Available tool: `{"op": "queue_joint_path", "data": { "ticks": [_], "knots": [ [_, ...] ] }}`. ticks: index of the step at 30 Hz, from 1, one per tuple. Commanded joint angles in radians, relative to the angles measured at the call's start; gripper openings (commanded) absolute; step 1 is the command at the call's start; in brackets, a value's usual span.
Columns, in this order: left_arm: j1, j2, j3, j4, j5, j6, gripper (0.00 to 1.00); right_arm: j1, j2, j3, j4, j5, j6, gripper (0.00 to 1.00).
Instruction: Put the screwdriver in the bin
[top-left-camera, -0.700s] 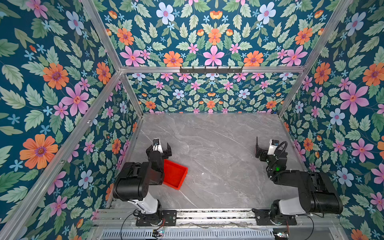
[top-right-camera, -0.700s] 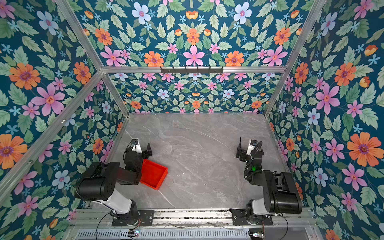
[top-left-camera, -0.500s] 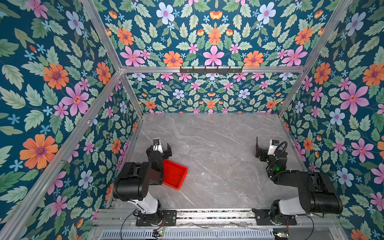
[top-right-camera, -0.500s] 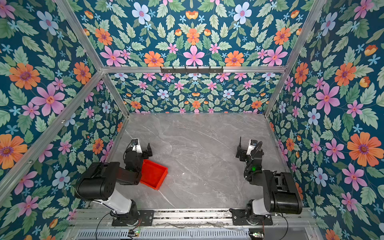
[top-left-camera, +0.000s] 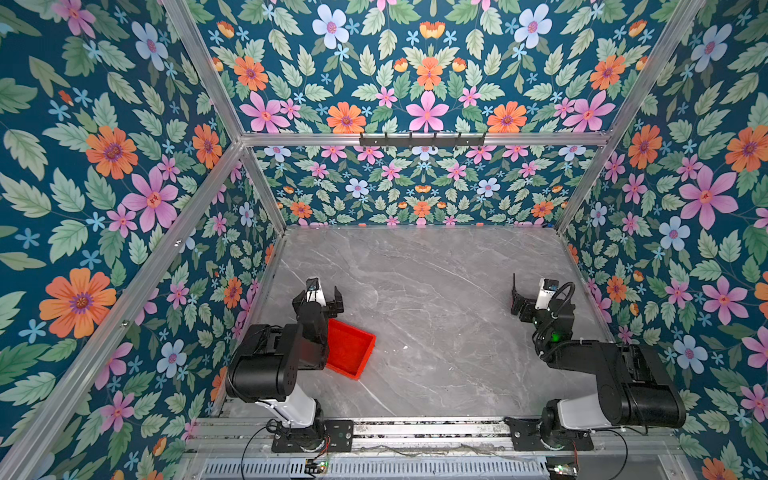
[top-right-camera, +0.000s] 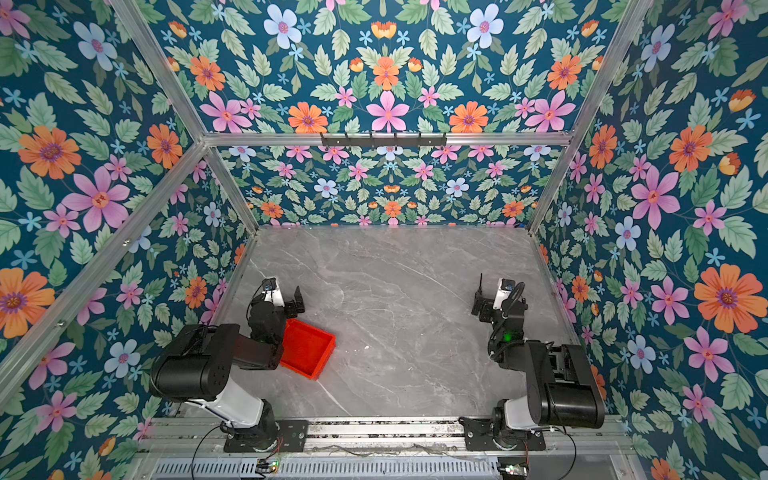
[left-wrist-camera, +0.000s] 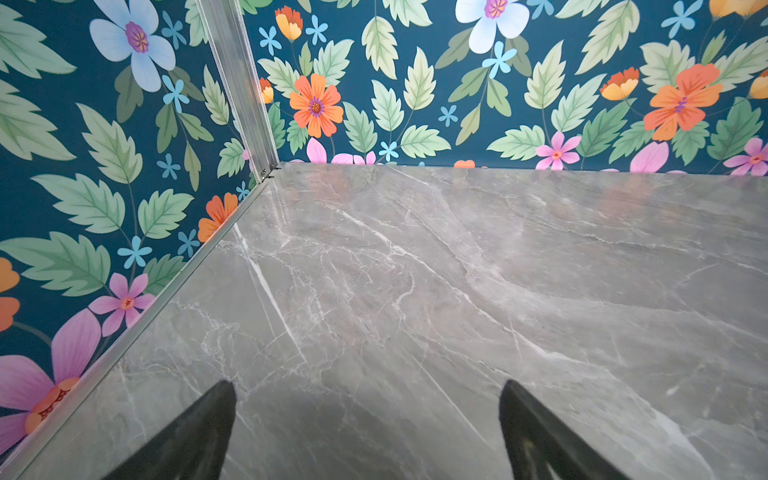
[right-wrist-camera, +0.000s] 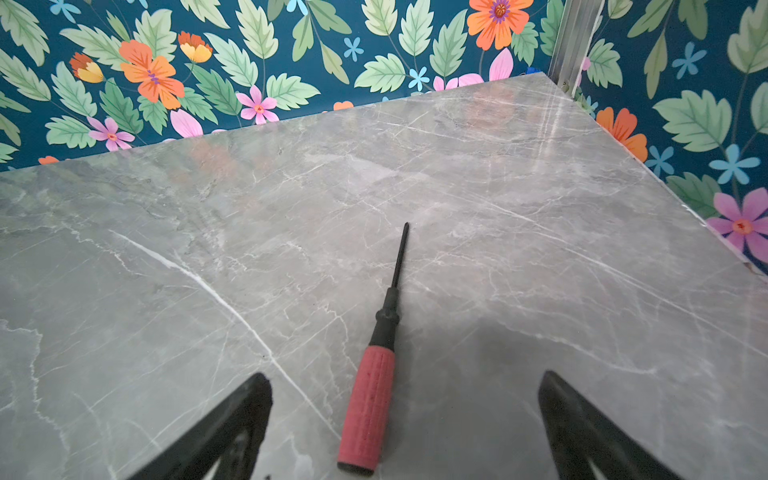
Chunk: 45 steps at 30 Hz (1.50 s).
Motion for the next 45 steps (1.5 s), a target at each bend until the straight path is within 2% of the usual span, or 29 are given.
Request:
{"op": "queue_joint_path", "data": {
  "ticks": [1,4,8,13,17,20,26,30,34,39,45],
  "knots": [
    [0.004,0.001,0.005,0.012,0.010,-0.004,1.00,0.000,0.000,0.005,0.023,0.003,0.002,0.99],
    [0.005,0.000,-0.002,0.024,0.004,-0.001,1.00,0.000,0.000,0.002,0.025,0.002,0.002,0.99],
    [0.003,-0.020,-0.014,0.032,0.069,0.033,1.00,0.000,-0.002,-0.001,0.029,0.000,0.004,0.99],
    [-0.002,-0.129,-0.028,-0.036,0.118,0.054,1.00,0.000,-0.088,-0.004,-0.038,-0.002,0.000,0.99],
    [-0.034,-0.280,0.034,-0.282,0.176,0.122,0.98,0.000,-0.221,0.067,-0.301,-0.015,-0.022,0.99],
    [-0.080,-0.366,0.101,-0.451,0.163,0.174,1.00,0.000,-0.279,0.070,-0.333,-0.027,-0.007,0.99],
    [-0.261,-0.447,0.190,-0.603,0.195,0.305,1.00,0.000,-0.377,0.181,-0.616,-0.023,0.067,0.99],
    [-0.398,-0.430,0.277,-0.696,0.206,0.307,1.00,0.000,-0.425,0.234,-0.753,0.001,0.100,0.99],
    [-0.535,-0.386,0.339,-0.703,0.214,0.289,1.00,0.000,-0.445,0.287,-0.881,0.027,0.143,0.99],
    [-0.672,-0.307,0.404,-0.661,0.254,0.266,1.00,0.000,-0.414,0.335,-0.968,0.044,0.161,0.99],
    [-0.826,-0.177,0.482,-0.635,0.263,0.249,1.00,0.001,-0.274,0.398,-1.046,0.056,0.189,0.99]
  ]
}}
